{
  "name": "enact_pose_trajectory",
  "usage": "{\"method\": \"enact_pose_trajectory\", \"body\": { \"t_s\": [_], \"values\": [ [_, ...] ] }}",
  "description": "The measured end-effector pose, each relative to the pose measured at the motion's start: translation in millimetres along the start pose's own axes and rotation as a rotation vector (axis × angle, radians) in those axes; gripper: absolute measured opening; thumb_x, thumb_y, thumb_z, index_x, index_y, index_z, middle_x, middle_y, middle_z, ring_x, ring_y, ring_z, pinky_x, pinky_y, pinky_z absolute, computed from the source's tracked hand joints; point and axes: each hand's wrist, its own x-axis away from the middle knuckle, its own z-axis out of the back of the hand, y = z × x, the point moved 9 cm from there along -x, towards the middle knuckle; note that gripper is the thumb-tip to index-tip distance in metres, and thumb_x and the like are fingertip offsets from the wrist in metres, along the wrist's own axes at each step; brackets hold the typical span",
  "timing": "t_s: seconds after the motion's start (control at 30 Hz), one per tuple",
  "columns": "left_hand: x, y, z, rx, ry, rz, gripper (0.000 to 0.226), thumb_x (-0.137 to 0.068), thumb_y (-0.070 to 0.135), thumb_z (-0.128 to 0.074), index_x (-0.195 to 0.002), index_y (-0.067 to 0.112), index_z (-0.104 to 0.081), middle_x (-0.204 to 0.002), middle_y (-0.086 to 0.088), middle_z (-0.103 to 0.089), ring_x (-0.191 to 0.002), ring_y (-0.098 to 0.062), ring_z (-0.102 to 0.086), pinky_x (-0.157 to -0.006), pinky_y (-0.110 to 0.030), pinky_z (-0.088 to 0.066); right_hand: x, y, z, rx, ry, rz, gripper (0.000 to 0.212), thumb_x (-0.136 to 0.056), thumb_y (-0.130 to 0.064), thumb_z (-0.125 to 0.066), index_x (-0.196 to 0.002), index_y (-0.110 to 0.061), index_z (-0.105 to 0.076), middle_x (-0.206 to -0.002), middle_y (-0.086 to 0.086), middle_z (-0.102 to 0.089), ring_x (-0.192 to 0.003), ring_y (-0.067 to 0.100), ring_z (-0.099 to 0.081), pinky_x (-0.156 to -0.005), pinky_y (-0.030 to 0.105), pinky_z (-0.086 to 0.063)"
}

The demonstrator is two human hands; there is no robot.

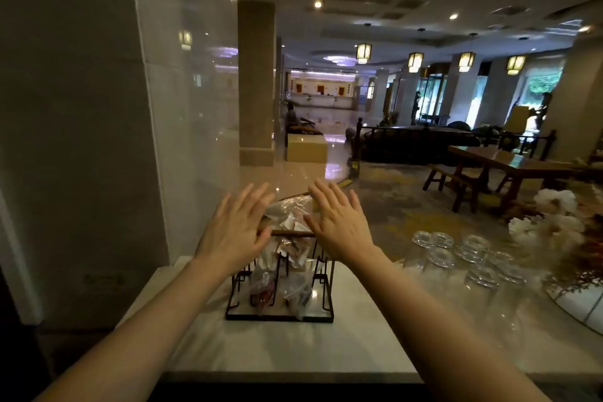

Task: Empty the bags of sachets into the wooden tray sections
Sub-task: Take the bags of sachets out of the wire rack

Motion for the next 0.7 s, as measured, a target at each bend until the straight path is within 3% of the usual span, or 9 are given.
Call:
{"method": "enact_pose_trajectory", "body": {
  "t_s": [0.2, 0.3, 0.4, 0.5, 0.6, 0.7],
  "values": [
    [13, -5, -76, 0.031, -0.223, 0.030, 0.065, -0.091, 0.054, -0.017, -0.148, 0.029, 0.000, -0.160, 0.008, 0.003, -0.146, -0.012, 0.002, -0.117, -0.040, -0.001, 18, 1, -72, -0.055, -0.222, 0.068, 0.059, -0.098, -0.053, -0.026, -0.151, -0.031, -0.010, -0.161, -0.009, -0.011, -0.149, 0.016, -0.002, -0.119, 0.044, -0.002],
    [16, -7, -88, -0.020, -0.252, 0.032, 0.072, -0.083, 0.058, -0.001, -0.149, 0.029, 0.001, -0.160, 0.009, 0.001, -0.146, -0.011, 0.001, -0.117, -0.042, 0.003, 22, 5, -82, -0.073, -0.220, 0.066, 0.059, -0.099, -0.051, -0.027, -0.151, -0.029, -0.012, -0.161, -0.009, -0.011, -0.149, 0.016, -0.003, -0.119, 0.044, -0.002],
    [15, -8, -91, 0.026, -0.237, 0.046, 0.073, -0.082, 0.059, -0.001, -0.149, 0.031, -0.005, -0.159, 0.011, -0.007, -0.146, -0.011, -0.004, -0.116, -0.042, 0.003, 24, 4, -85, -0.082, -0.187, 0.067, 0.059, -0.099, -0.051, -0.027, -0.151, -0.028, -0.014, -0.160, -0.009, -0.014, -0.149, 0.017, -0.006, -0.119, 0.045, -0.002],
    [11, -11, -91, 0.059, -0.263, 0.029, 0.062, -0.092, 0.054, -0.021, -0.148, 0.033, -0.007, -0.159, 0.012, -0.010, -0.145, -0.011, -0.005, -0.118, -0.042, 0.003, 19, 3, -82, -0.138, -0.177, 0.056, 0.057, -0.098, -0.052, -0.029, -0.148, -0.025, -0.025, -0.157, -0.004, -0.026, -0.145, 0.019, -0.022, -0.117, 0.046, -0.016],
    [10, -12, -93, 0.099, -0.286, 0.030, 0.061, -0.094, 0.047, -0.034, -0.148, 0.033, -0.007, -0.158, 0.012, -0.012, -0.145, -0.011, -0.005, -0.118, -0.041, 0.003, -3, 11, -67, -0.301, -0.090, -0.094, 0.050, -0.096, -0.048, -0.039, -0.136, -0.017, -0.039, -0.140, 0.007, -0.048, -0.122, 0.029, -0.052, -0.099, 0.046, -0.043],
    [8, -12, -93, 0.130, -0.284, 0.029, 0.063, -0.093, 0.046, -0.037, -0.148, 0.033, -0.008, -0.158, 0.012, -0.013, -0.145, -0.012, -0.006, -0.118, -0.042, 0.003, -30, 18, -73, -0.339, -0.116, -0.257, 0.067, -0.093, -0.052, -0.043, -0.143, -0.009, -0.029, -0.135, 0.016, -0.054, -0.120, 0.034, -0.054, -0.100, 0.047, -0.040]
  ]
}}
